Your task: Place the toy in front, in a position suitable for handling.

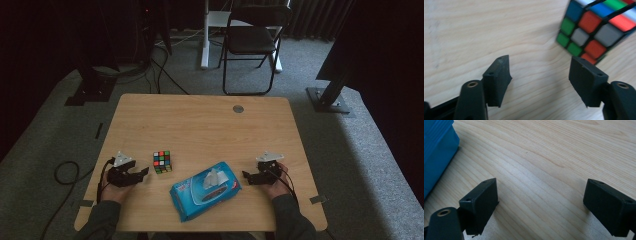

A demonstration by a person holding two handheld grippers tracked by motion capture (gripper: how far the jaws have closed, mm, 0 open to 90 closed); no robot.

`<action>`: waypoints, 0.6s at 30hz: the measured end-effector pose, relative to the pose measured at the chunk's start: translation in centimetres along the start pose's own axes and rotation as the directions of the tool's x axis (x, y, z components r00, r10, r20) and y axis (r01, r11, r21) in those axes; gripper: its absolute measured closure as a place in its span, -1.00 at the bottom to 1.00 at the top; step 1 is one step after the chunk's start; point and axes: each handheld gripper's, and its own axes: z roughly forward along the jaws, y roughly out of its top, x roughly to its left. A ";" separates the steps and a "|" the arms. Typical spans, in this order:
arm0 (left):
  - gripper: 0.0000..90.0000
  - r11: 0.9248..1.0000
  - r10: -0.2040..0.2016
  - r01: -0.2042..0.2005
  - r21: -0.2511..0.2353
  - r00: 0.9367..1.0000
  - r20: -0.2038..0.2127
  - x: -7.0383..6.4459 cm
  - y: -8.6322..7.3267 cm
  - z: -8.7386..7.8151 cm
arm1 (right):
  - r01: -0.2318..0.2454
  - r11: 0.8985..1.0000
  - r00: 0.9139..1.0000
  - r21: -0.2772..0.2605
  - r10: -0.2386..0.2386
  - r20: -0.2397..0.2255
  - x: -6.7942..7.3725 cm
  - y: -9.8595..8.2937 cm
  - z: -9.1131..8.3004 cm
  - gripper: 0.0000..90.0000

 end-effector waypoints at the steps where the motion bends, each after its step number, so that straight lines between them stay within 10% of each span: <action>1: -0.32 1.000 0.009 -0.009 -0.004 1.000 0.009 -0.2 0.2 0.0 | 0.000 1.000 1.000 0.000 0.000 0.000 0.0 0.0 0.0 -0.73; 18: -0.49 0.995 0.101 -0.100 -0.012 0.986 0.136 -2.5 2.3 2.0 | -0.004 1.000 1.000 0.001 0.004 0.003 0.0 0.0 0.0 -0.73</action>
